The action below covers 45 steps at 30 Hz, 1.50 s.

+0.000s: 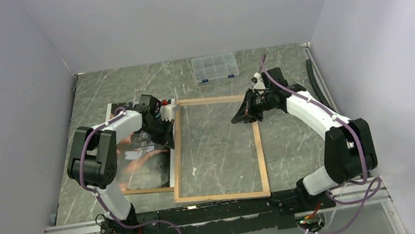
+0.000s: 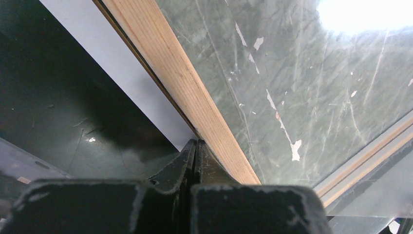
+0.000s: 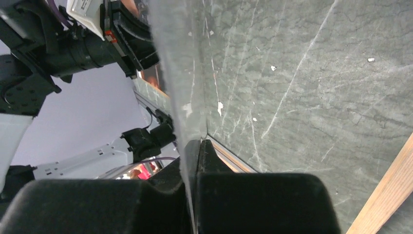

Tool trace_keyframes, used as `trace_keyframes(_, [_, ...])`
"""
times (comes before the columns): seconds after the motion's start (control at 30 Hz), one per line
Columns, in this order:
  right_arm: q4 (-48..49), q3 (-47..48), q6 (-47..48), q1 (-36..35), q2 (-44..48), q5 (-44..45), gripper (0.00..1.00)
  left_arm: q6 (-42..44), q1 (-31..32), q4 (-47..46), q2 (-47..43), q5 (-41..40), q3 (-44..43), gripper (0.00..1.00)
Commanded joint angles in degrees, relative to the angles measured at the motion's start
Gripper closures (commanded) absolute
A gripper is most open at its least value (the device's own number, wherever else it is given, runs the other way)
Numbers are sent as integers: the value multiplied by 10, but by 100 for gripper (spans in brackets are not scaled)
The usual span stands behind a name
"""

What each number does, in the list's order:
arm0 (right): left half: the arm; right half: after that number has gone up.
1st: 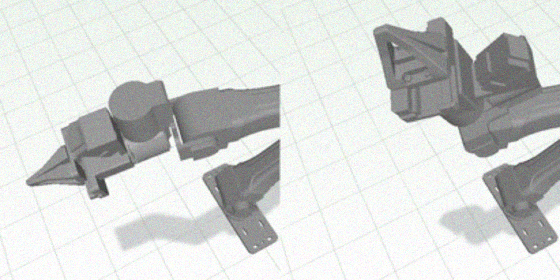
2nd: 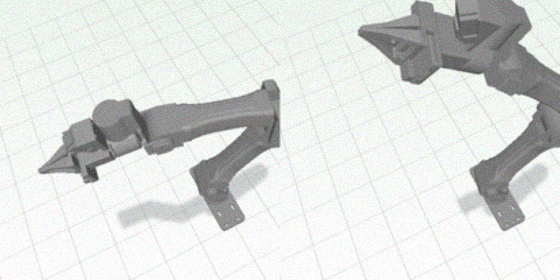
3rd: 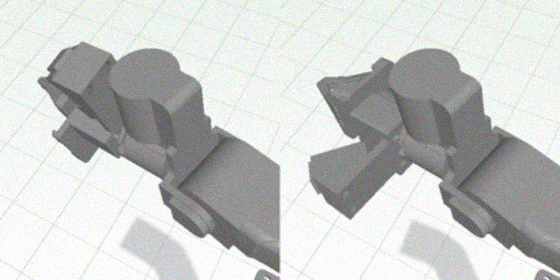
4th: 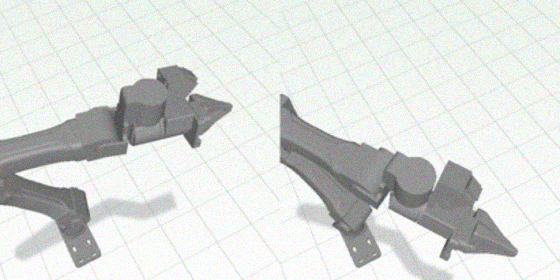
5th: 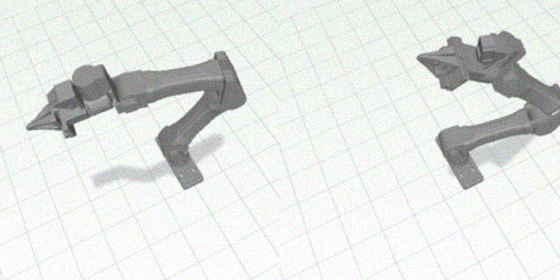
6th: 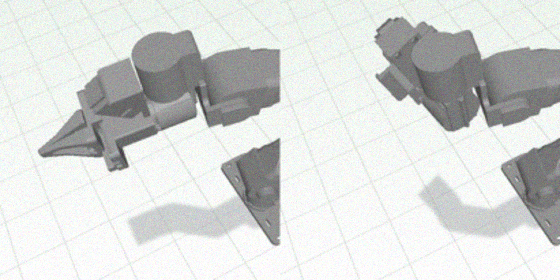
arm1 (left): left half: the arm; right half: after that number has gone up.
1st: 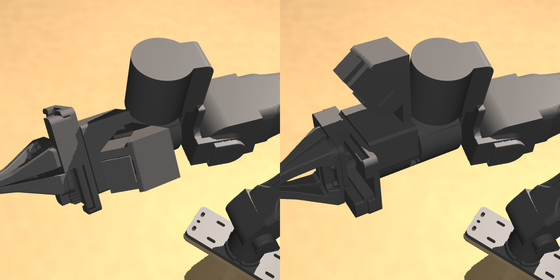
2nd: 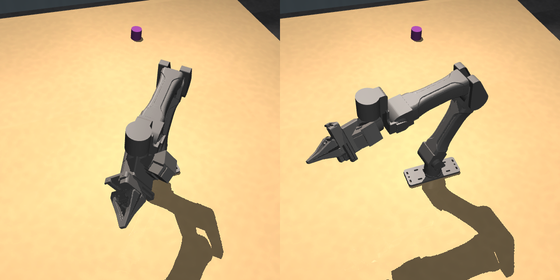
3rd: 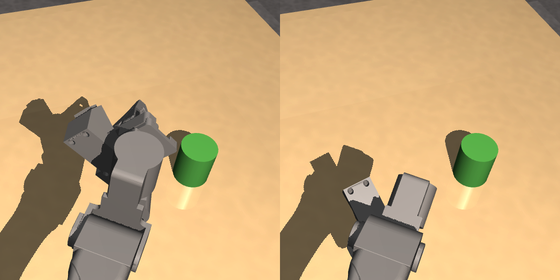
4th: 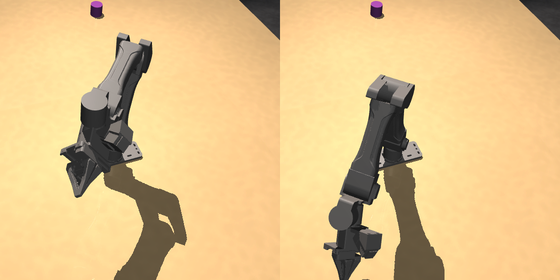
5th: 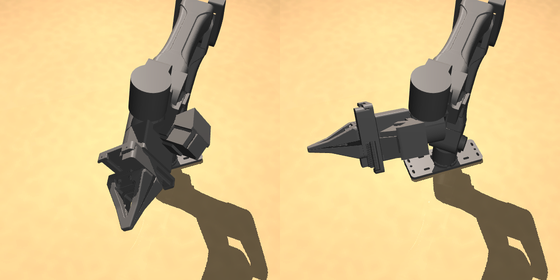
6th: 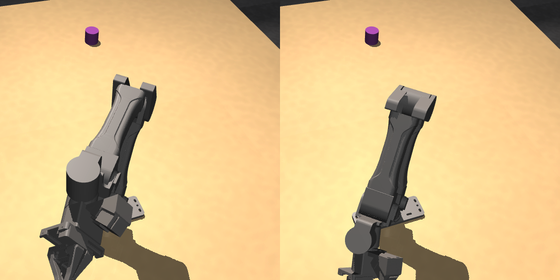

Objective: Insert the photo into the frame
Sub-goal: Place the photo frame item in the photo frame.

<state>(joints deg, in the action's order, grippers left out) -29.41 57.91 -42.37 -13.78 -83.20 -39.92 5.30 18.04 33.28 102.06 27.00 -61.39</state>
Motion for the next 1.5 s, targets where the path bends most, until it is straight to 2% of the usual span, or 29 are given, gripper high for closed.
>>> trace_keyframes(0.0, [-11,36,-13,-1,-14,-8,100,2,4,-5,-2,16,2,97])
trace_keyframes(0.47, [52,17,-95,-3,7,-51,100,7,4,-5,-3,21,5,97])
trace_keyframes(0.8, [51,30,-130,-32,15,-17,100,9,4,-4,-3,23,4,97])
trace_keyframes(1.17, [12,91,-141,-43,13,25,100,9,4,-2,-7,25,6,97])
trace_keyframes(1.47, [13,71,-125,-51,13,34,100,7,3,-3,-10,24,8,97])
